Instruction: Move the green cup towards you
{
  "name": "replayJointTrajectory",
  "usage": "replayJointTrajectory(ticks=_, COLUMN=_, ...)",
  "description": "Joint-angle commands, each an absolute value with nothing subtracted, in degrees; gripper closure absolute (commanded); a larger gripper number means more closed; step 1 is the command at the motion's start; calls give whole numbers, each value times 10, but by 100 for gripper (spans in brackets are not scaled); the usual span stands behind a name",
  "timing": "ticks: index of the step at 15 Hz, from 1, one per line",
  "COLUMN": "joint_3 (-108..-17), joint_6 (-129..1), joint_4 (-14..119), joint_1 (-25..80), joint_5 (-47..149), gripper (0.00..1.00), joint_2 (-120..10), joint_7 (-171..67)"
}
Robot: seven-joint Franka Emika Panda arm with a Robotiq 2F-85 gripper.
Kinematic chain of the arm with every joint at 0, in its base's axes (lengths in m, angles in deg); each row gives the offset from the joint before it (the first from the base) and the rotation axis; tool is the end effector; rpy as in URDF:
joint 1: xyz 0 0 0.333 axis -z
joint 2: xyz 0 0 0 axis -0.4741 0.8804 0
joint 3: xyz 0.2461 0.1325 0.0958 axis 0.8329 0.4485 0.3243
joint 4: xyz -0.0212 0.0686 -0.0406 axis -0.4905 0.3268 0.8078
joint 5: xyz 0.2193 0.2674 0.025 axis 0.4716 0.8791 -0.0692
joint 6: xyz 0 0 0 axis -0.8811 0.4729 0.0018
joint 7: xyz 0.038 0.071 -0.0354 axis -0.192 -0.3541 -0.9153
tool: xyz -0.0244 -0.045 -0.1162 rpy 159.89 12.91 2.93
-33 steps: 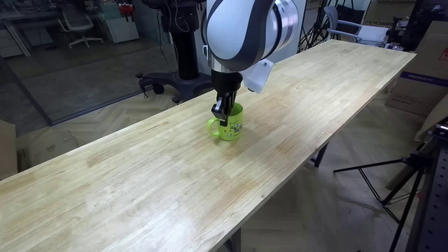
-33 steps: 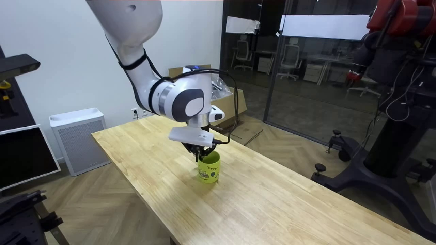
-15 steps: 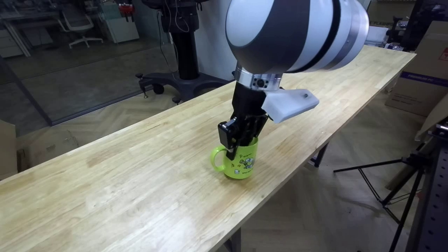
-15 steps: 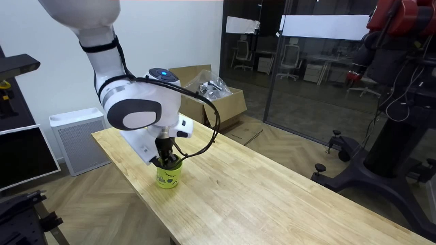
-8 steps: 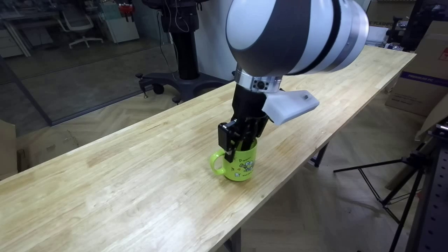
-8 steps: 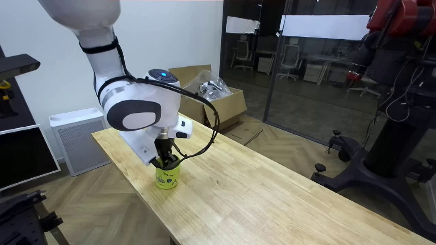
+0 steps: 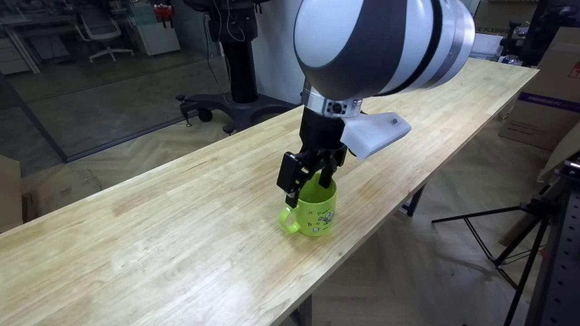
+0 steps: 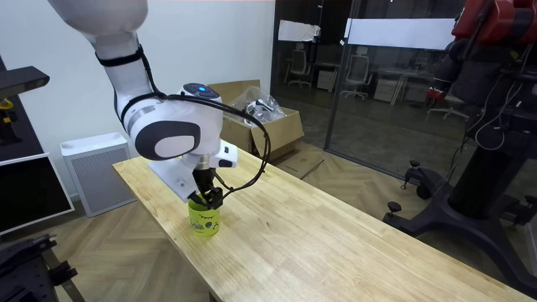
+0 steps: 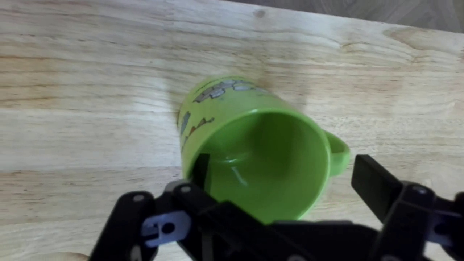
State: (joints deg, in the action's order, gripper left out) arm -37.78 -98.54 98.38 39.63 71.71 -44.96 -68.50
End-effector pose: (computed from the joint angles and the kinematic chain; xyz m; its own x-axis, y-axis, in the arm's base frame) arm 0.4665 0.0722 0.1497 0.9962 0.0212 0.0849 0.0398 -0.9738 -0.2241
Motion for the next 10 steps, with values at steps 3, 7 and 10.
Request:
replayJointTrajectory(ticks=3, joint_3=-467, joint_6=-943, joint_4=1007, joint_1=304, joint_5=654, gripper=0, joint_2=-525, joint_7=-604)
replayJointTrajectory(ticks=7, joint_3=-458, joint_6=-950, joint_4=990, joint_1=311, joint_5=662, gripper=0, joint_2=-500, joint_7=-630)
replayJointTrajectory(ticks=10, joint_3=-457, joint_6=-952, joint_4=990, joint_1=314, joint_5=662, gripper=0, joint_2=-492, joint_7=-632)
